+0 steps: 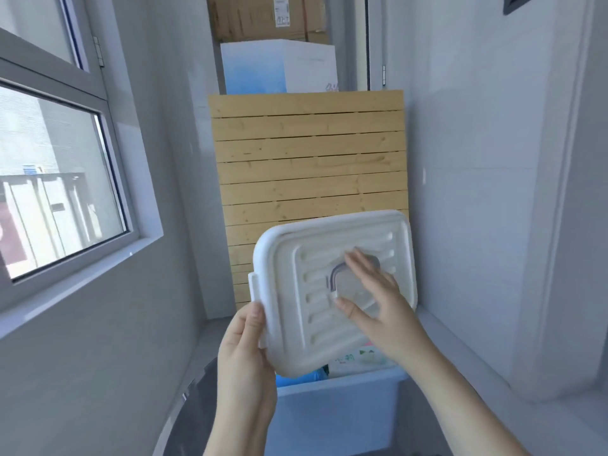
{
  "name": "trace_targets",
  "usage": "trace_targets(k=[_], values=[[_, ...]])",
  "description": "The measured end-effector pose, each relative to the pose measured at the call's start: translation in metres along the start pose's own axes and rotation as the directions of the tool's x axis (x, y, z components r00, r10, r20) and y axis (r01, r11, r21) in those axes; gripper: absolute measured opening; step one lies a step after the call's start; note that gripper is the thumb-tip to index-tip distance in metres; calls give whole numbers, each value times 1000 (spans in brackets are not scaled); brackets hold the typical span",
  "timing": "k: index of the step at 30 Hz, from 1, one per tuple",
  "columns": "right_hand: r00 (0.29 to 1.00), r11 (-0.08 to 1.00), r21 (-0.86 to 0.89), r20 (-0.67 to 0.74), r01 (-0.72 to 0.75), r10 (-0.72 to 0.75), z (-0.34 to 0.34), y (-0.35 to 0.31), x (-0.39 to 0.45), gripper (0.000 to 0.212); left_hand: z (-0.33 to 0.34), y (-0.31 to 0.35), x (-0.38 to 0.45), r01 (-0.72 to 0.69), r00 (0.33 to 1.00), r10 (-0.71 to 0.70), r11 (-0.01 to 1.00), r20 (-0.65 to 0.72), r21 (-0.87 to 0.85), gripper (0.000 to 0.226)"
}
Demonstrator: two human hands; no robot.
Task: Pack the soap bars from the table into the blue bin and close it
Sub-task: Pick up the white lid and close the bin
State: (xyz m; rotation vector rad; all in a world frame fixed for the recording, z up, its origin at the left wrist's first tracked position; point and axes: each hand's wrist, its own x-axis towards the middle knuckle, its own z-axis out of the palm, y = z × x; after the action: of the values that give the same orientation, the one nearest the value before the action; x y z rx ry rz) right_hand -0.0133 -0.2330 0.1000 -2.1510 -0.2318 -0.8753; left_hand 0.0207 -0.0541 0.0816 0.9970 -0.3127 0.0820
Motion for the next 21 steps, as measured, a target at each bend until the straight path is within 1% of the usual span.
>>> trace_targets(k=[1, 3, 5, 7, 9, 10, 11, 13, 14, 16, 17, 18, 19, 21], values=[[1000, 994, -105, 3, 29, -29, 0, 6, 1, 62, -4, 1, 3, 31, 999, -30, 999, 11, -39, 29], [1000, 965, -260, 5, 15, -15, 0, 19, 1, 64, -12, 3, 9, 119, 993, -117, 988, 29, -94, 32], [998, 926, -373, -11, -57, 57, -3, 30, 1, 68, -23, 6, 17, 258, 966, -256, 951, 34, -169, 38], [989, 878, -456, -82, -146, 122, -6, 40, 0, 73, -34, 8, 26, 360, 931, -364, 901, 31, -243, 44], [971, 835, -497, -133, -238, 197, -11, 49, -1, 79, -46, 9, 36, 423, 899, -439, 866, 0, -268, 46], [960, 836, -473, -124, -279, 250, -14, 52, -1, 81, -51, 10, 40, 444, 885, -464, 857, -19, -263, 43], [948, 860, -400, -97, -317, 304, -16, 55, -2, 82, -55, 10, 44, 456, 876, -480, 855, -40, -248, 38], [929, 910, -193, -39, -367, 367, -17, 62, -3, 80, -61, 12, 50, 456, 879, -470, 877, -73, -151, 33], [921, 911, -136, -35, -389, 388, -16, 65, -4, 78, -63, 12, 52, 437, 891, -442, 897, -102, -71, 31], [886, 881, -89, -49, -464, 462, -13, 67, -3, 82, -67, 9, 55, 354, 925, -323, 925, -201, 140, 24], [871, 868, -80, -61, -491, 487, -10, 67, -2, 81, -69, 7, 55, 318, 937, -257, 907, -235, 276, 20], [866, 863, -76, -76, -500, 495, -8, 69, -1, 74, -71, 5, 55, 299, 945, -212, 868, -250, 395, 18], [868, 865, -74, -88, -495, 489, -6, 70, -2, 61, -72, 2, 55, 300, 947, -198, 829, -254, 472, 16], [868, 865, -80, -98, -495, 487, -5, 72, -5, 32, -73, -4, 56, 337, 939, -225, 757, -260, 560, 16]])
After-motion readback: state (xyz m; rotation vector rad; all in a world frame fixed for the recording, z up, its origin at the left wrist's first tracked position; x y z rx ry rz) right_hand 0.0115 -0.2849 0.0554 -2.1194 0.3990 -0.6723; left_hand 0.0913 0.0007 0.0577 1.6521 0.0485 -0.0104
